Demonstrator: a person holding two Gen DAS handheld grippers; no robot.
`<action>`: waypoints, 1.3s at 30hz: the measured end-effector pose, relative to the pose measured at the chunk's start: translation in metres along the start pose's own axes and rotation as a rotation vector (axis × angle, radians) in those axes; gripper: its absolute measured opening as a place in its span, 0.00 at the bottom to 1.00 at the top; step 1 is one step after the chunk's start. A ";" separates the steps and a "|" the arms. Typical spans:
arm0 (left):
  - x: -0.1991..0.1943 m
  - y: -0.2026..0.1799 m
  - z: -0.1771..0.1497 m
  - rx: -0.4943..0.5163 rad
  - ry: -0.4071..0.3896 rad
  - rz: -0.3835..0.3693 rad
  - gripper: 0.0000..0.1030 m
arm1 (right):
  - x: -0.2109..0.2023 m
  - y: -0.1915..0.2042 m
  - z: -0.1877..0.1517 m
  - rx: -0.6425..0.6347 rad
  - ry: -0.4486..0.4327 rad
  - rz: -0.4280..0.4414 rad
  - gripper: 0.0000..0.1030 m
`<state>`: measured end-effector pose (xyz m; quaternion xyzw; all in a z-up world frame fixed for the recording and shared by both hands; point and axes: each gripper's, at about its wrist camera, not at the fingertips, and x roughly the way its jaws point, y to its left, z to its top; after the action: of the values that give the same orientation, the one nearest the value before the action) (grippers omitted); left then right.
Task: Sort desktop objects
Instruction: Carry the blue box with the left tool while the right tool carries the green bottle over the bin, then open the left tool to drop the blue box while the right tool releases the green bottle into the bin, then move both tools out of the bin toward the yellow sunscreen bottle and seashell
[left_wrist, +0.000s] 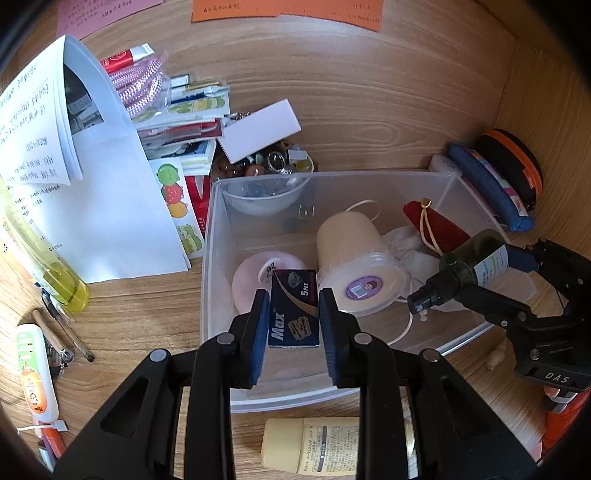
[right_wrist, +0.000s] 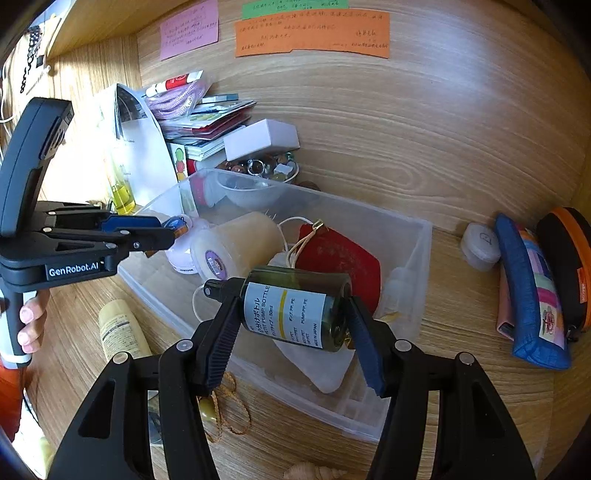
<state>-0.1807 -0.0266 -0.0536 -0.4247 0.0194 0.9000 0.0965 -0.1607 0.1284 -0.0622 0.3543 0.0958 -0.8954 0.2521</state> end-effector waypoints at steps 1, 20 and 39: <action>0.001 -0.001 0.000 0.002 0.002 0.002 0.26 | 0.001 -0.001 0.000 0.005 -0.001 0.001 0.54; -0.003 -0.007 -0.007 0.010 -0.014 0.029 0.50 | -0.002 -0.005 -0.001 0.024 -0.020 -0.009 0.64; -0.056 -0.013 -0.019 0.023 -0.120 0.067 0.71 | -0.026 -0.010 0.006 0.014 -0.079 -0.051 0.74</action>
<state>-0.1296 -0.0247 -0.0220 -0.3681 0.0382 0.9262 0.0724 -0.1534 0.1446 -0.0403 0.3178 0.0884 -0.9155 0.2304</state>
